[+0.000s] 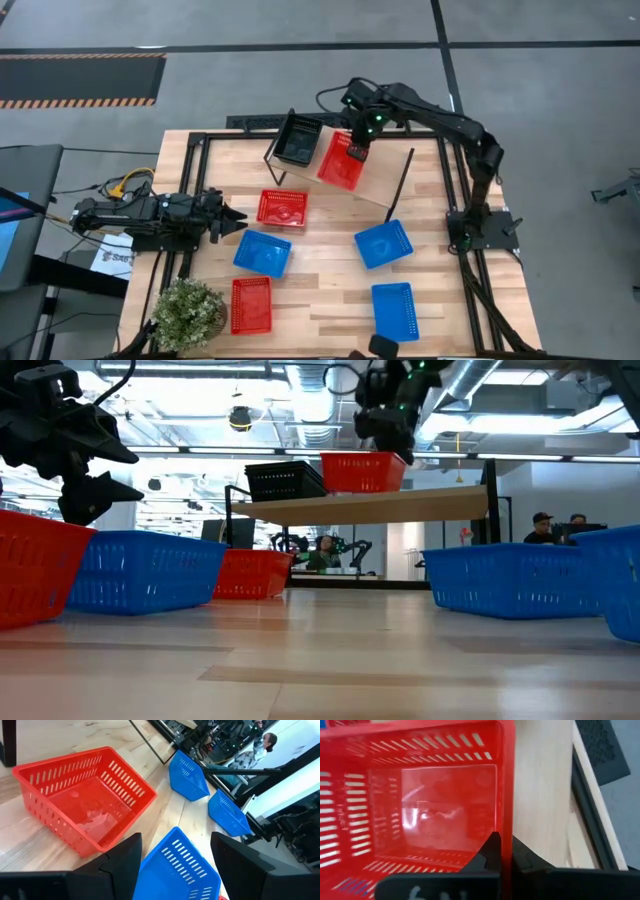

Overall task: Stack baskets on shelf by color
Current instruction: Put the bottom right red bin on the shelf

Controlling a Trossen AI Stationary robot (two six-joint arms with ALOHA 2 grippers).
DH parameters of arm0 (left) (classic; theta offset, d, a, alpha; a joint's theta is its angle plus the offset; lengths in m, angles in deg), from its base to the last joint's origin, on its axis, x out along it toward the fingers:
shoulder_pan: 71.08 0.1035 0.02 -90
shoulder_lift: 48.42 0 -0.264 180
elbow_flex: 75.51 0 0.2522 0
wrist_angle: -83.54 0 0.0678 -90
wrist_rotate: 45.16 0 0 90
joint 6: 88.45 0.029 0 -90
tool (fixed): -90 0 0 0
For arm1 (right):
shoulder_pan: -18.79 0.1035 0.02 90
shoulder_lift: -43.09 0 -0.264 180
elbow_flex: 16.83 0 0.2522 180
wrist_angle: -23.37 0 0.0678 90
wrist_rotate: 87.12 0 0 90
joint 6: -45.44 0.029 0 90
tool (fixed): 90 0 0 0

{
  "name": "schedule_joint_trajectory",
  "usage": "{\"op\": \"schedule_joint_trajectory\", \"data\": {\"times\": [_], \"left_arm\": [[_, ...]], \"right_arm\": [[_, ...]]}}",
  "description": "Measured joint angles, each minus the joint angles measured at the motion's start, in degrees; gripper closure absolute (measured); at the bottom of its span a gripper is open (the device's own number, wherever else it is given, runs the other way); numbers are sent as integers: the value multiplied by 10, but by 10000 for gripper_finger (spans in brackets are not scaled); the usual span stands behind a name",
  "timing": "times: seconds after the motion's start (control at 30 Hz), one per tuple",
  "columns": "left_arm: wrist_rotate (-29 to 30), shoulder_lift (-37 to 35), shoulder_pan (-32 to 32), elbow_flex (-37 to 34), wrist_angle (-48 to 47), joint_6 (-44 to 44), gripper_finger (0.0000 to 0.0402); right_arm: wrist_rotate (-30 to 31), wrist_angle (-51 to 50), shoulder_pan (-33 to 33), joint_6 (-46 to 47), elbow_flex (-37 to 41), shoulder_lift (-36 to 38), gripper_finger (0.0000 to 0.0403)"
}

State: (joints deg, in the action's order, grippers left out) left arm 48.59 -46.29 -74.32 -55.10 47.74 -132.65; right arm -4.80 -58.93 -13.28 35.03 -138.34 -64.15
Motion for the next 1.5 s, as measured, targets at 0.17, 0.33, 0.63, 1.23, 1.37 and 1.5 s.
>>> {"op": "schedule_joint_trajectory", "data": {"times": [0.17, 0.33, 0.63, 1.23, 1.37, 1.5], "left_arm": [[0, 0, 0, 0, 0, 0, 177], [0, 0, 0, 0, 0, 0, 177], [0, 0, 0, 0, 0, 0, 177], [0, 0, 0, 0, 1, -10, 177], [0, 0, 0, 0, 1, -12, 177], [-3, 0, 0, 0, 1, -18, 177]], "right_arm": [[0, 1, -7, -6, -5, -22, 385], [28, 2, -14, -16, -9, -28, 363], [64, 24, -19, -39, -9, -26, 275], [87, -23, 54, 159, -223, 50, 208], [96, -54, 115, 212, -219, 85, 209], [118, -85, 200, 257, -218, 89, 210]]}}
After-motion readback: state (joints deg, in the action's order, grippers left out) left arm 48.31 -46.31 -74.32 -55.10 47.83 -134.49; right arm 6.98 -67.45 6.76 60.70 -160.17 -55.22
